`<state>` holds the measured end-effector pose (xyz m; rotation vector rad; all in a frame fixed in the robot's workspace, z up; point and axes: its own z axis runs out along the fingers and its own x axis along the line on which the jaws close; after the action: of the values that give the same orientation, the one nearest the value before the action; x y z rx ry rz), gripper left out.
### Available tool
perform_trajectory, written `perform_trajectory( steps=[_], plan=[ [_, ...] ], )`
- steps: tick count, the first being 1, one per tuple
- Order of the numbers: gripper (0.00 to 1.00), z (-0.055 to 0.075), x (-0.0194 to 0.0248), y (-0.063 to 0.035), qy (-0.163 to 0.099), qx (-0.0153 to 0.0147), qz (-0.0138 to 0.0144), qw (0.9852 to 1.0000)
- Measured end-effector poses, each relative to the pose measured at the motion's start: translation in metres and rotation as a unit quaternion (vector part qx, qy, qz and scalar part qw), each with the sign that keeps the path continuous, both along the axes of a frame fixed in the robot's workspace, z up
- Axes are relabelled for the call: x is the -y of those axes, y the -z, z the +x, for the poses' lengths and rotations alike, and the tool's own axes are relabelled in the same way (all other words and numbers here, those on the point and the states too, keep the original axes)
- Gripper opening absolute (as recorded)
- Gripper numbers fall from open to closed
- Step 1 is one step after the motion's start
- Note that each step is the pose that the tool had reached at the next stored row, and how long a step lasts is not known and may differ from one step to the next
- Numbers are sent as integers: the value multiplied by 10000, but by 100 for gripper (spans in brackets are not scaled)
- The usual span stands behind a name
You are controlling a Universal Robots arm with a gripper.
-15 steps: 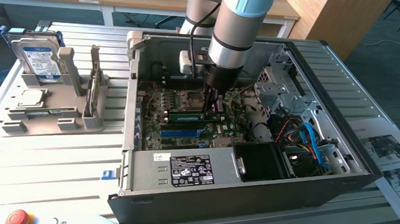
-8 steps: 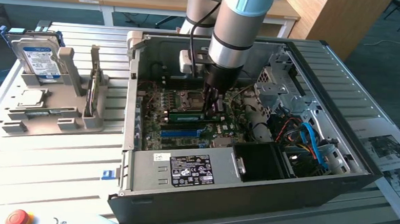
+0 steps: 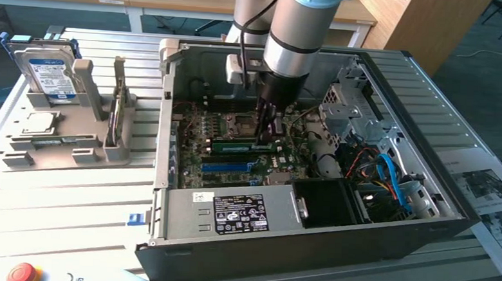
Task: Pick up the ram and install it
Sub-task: 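Insert the ram into the slot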
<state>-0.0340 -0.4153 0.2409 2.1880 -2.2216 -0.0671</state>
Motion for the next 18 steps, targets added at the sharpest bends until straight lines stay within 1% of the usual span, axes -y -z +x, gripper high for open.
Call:
perform_trajectory(
  steps=[18],
  plan=[
    [31,4,0,-456,0,0,0,10000]
  ],
)
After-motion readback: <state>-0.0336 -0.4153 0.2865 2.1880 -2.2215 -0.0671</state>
